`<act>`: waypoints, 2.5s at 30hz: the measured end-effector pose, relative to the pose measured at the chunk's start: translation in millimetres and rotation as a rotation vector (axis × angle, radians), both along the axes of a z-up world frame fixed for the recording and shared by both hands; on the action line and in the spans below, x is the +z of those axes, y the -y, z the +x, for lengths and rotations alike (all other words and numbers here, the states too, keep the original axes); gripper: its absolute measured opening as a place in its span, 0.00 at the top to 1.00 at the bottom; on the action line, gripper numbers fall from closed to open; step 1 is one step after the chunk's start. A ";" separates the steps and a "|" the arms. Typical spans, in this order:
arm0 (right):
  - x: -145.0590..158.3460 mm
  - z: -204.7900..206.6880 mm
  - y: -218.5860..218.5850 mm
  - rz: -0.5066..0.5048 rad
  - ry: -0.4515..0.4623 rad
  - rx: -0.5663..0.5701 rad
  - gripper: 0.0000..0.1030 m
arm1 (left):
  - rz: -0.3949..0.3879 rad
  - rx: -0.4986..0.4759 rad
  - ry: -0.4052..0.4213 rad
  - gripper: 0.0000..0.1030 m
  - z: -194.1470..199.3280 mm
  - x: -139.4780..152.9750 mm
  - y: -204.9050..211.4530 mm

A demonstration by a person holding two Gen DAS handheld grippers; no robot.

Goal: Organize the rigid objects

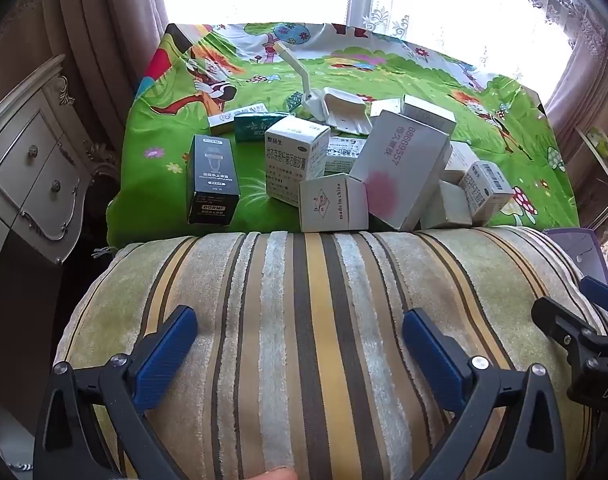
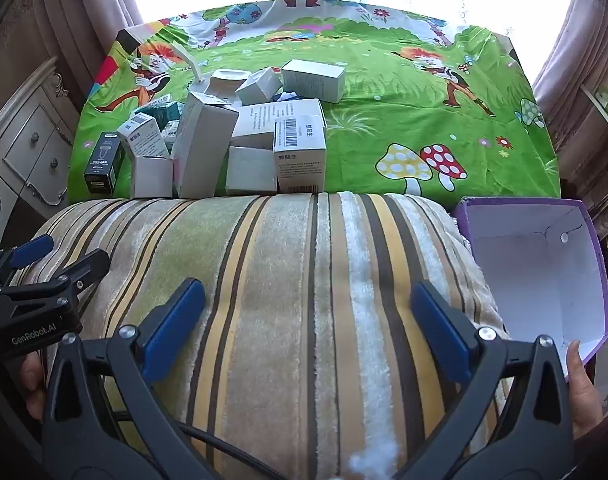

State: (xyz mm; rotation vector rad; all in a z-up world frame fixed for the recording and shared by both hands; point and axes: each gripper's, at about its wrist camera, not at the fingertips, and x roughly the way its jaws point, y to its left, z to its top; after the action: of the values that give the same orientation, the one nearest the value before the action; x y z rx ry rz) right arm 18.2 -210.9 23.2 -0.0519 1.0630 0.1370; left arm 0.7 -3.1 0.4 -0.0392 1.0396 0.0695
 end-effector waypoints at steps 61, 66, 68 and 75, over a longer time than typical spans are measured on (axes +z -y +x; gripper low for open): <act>1.7 13.1 7.2 0.045 -0.059 0.062 0.00 | -0.084 -0.002 0.042 0.00 -7.1 4.6 -8.6; 6.3 21.7 13.2 0.090 -0.063 0.083 0.00 | -0.130 -0.011 0.055 0.00 -5.3 8.8 -12.6; 8.2 25.7 15.6 0.120 -0.060 0.079 0.00 | -0.149 -0.020 0.055 0.00 -2.8 10.0 -13.6; 16.5 46.3 9.3 0.110 -0.042 0.117 0.00 | -0.200 -0.057 0.043 0.02 15.9 13.9 -15.3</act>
State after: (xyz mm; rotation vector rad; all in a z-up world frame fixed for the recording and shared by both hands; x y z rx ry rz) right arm 64.5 -220.2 39.7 -0.0125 1.0928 0.3034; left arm 16.6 12.1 14.2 -0.1919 1.0012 -0.0876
